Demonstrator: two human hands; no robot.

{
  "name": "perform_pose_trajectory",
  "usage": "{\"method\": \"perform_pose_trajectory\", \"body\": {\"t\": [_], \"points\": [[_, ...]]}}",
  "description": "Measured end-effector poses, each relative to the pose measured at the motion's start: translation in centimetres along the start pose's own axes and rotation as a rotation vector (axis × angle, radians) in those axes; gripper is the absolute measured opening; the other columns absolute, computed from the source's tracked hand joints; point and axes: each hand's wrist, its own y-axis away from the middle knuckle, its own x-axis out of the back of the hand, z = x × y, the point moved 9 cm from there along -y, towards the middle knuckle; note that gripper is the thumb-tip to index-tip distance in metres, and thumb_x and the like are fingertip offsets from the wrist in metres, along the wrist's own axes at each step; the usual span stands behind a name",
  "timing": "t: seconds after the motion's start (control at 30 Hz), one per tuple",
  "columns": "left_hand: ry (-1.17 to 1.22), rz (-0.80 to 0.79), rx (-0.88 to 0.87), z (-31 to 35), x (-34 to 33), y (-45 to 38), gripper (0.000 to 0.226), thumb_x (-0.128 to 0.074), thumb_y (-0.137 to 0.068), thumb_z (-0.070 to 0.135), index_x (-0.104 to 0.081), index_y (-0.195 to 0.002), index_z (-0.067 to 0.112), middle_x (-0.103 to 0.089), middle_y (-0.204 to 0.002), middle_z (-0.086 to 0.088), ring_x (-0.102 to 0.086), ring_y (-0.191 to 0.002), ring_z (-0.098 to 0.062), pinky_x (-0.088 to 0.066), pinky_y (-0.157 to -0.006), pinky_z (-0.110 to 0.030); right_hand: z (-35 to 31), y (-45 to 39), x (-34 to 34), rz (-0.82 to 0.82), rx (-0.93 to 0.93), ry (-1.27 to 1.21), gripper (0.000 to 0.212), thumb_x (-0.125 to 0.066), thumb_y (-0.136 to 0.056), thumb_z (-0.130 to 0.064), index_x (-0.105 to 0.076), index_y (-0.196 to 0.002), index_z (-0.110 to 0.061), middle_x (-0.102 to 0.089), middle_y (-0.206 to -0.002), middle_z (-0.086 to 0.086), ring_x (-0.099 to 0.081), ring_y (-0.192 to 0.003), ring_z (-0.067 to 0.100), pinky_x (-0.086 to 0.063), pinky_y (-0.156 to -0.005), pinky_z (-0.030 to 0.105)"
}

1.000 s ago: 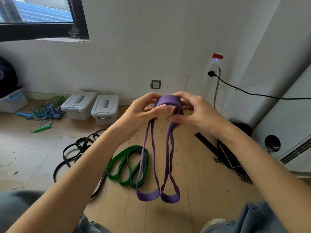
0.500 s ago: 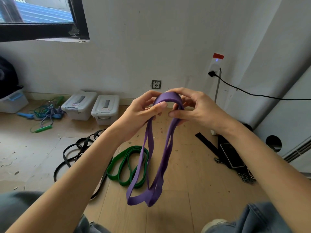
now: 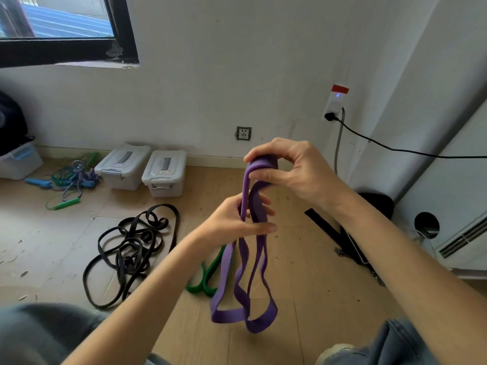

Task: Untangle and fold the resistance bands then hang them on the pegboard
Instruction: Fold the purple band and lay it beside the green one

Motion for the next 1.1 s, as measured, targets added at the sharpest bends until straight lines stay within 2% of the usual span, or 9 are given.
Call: {"method": "perform_pose_trajectory", "body": {"t": [0.23, 0.4, 0.5, 0.57, 0.7, 0.83, 0.93, 1.0, 1.1], "points": [[0.048, 0.068, 0.027, -3.2, -0.5, -0.2, 0.038, -0.077, -0.070, 0.004, -0.057, -0.100, 0.017, -0.070, -0.089, -0.011, -0.070, -0.084, -0.017, -0.055, -0.071, -0.025, 1.0, 1.3, 0.5, 0.106, -0.015, -0.091, 0.023, -0.071, -0.077, -0.015, -0.066, -0.100, -0.019, -0.064, -0.097, -0.009, -0.058, -0.096, 0.005, -0.050, -0.087, 0.022], [0.048, 0.123, 0.058, -3.7, -0.7, 0.0, 0.026, -0.072, -0.075, 0.000, -0.058, -0.095, 0.009, -0.068, -0.079, -0.005, -0.066, -0.070, -0.007, -0.051, -0.067, -0.018, 1.8, 1.6, 1.4, 0.193, -0.052, -0.281, 0.023, -0.068, -0.077, -0.018, -0.065, -0.100, -0.019, -0.065, -0.099, -0.002, -0.061, -0.099, 0.016, -0.053, -0.081, 0.024], [-0.067, 0.124, 0.034, -1.9, 0.7, -0.4, 0.020, -0.070, -0.076, 0.001, -0.059, -0.087, 0.013, -0.063, -0.076, 0.000, -0.063, -0.067, -0.002, -0.050, -0.065, -0.015, 3.6, 2.1, 2.3, 0.210, -0.135, -0.386, 0.027, -0.067, -0.077, -0.020, -0.063, -0.103, -0.022, -0.064, -0.101, -0.003, -0.062, -0.094, 0.010, -0.052, -0.078, 0.019], [-0.146, 0.141, 0.012, -0.8, 2.3, -0.8, 0.021, -0.070, -0.076, 0.001, -0.058, -0.084, 0.017, -0.059, -0.073, 0.004, -0.059, -0.065, -0.003, -0.052, -0.067, -0.022, 4.8, 2.4, 2.6, 0.152, -0.199, -0.310, 0.030, -0.067, -0.075, -0.023, -0.058, -0.104, -0.026, -0.062, -0.101, -0.005, -0.062, -0.088, 0.008, -0.052, -0.075, 0.018], [-0.398, 0.059, 0.109, -1.2, 2.8, -1.5, 0.023, -0.075, -0.074, 0.012, -0.060, -0.091, 0.008, -0.064, -0.081, -0.008, -0.062, -0.078, -0.028, -0.052, -0.079, -0.041, 6.1, 3.0, 3.4, 0.223, -0.241, -0.321, 0.022, -0.067, -0.081, -0.015, -0.058, -0.096, -0.029, -0.064, -0.090, -0.005, -0.063, -0.081, 0.006, -0.050, -0.069, 0.018], [-0.520, 0.005, 0.127, -1.9, 1.6, -1.4, 0.022, -0.075, -0.073, 0.013, -0.058, -0.087, 0.015, -0.060, -0.076, 0.010, -0.060, -0.073, -0.012, -0.050, -0.070, -0.017, 4.9, 2.3, 2.1, 0.190, -0.196, -0.381, 0.024, -0.066, -0.082, -0.011, -0.057, -0.100, -0.023, -0.064, -0.090, -0.003, -0.064, -0.078, 0.002, -0.049, -0.068, 0.012], [-0.673, -0.010, 0.124, -2.4, 1.4, -1.4, 0.020, -0.072, -0.074, 0.012, -0.055, -0.081, 0.018, -0.059, -0.077, 0.006, -0.057, -0.069, -0.011, -0.042, -0.059, -0.008, 4.2, 1.8, 0.9, 0.076, -0.206, -0.225, 0.033, -0.069, -0.080, -0.014, -0.051, -0.107, -0.023, -0.060, -0.097, -0.005, -0.061, -0.084, 0.000, -0.049, -0.071, 0.013], [-0.738, 0.008, 0.157, -2.7, 2.1, -1.3, 0.018, -0.070, -0.074, 0.012, -0.054, -0.082, 0.015, -0.058, -0.077, 0.002, -0.055, -0.068, -0.014, -0.038, -0.054, -0.010, 4.9, 1.8, 1.1, 0.011, -0.273, 0.140, 0.042, -0.073, -0.077, -0.021, -0.046, -0.109, -0.024, -0.052, -0.111, -0.002, -0.053, -0.101, 0.006, -0.043, -0.078, 0.015], [-0.831, -0.034, 0.189, -2.8, 2.3, -1.4, 0.018, -0.069, -0.074, 0.013, -0.058, -0.088, 0.011, -0.058, -0.078, 0.000, -0.054, -0.067, -0.015, -0.040, -0.056, -0.017, 5.8, 2.2, 0.9, -0.106, -0.364, 0.684, 0.071, -0.077, -0.068, -0.044, -0.041, -0.126, -0.023, -0.032, -0.137, 0.005, -0.031, -0.126, 0.025, -0.033, -0.098, 0.036]]}}
